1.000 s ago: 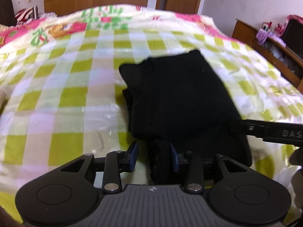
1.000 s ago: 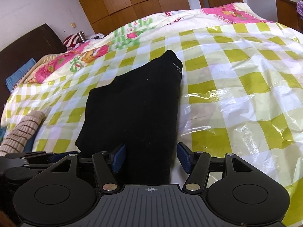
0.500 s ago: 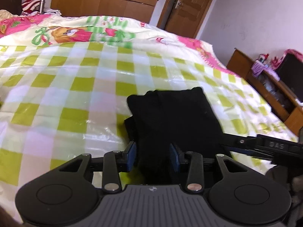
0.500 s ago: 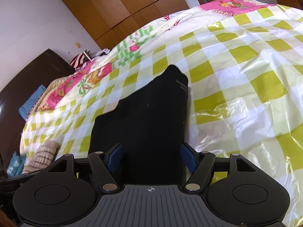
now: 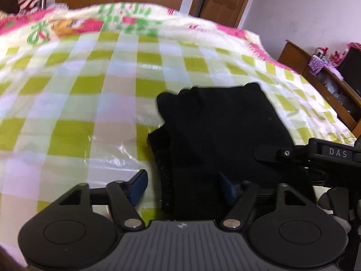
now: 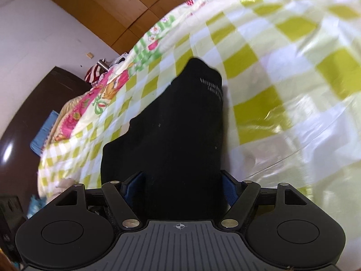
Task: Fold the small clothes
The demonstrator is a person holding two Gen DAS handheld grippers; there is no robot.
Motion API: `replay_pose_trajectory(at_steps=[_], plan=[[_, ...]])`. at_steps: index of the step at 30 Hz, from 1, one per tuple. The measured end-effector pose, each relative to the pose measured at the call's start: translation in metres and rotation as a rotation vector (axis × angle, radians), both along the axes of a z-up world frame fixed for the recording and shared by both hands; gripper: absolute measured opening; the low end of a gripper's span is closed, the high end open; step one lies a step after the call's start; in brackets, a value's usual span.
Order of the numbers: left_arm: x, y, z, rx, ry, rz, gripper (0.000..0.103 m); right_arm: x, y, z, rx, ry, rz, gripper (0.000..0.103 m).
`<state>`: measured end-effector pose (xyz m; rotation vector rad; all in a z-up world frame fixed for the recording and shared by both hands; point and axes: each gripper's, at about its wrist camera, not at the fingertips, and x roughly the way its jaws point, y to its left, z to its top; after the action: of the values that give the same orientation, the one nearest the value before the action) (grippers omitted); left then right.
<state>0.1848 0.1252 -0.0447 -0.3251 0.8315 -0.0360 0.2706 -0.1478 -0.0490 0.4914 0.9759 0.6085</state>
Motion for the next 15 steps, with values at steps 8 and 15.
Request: replay_pose_trajectory(at_steps=[8,15], plan=[[0.021,-0.029,0.006,-0.087,-0.013,-0.062,0.064,0.008,-0.015,0.014,-0.039,0.007,-0.007,0.052],[0.082,-0.083,0.016,-0.115,-0.067,-0.15,0.063,0.044,-0.07,0.034,-0.086,-0.035,-0.111,0.052]])
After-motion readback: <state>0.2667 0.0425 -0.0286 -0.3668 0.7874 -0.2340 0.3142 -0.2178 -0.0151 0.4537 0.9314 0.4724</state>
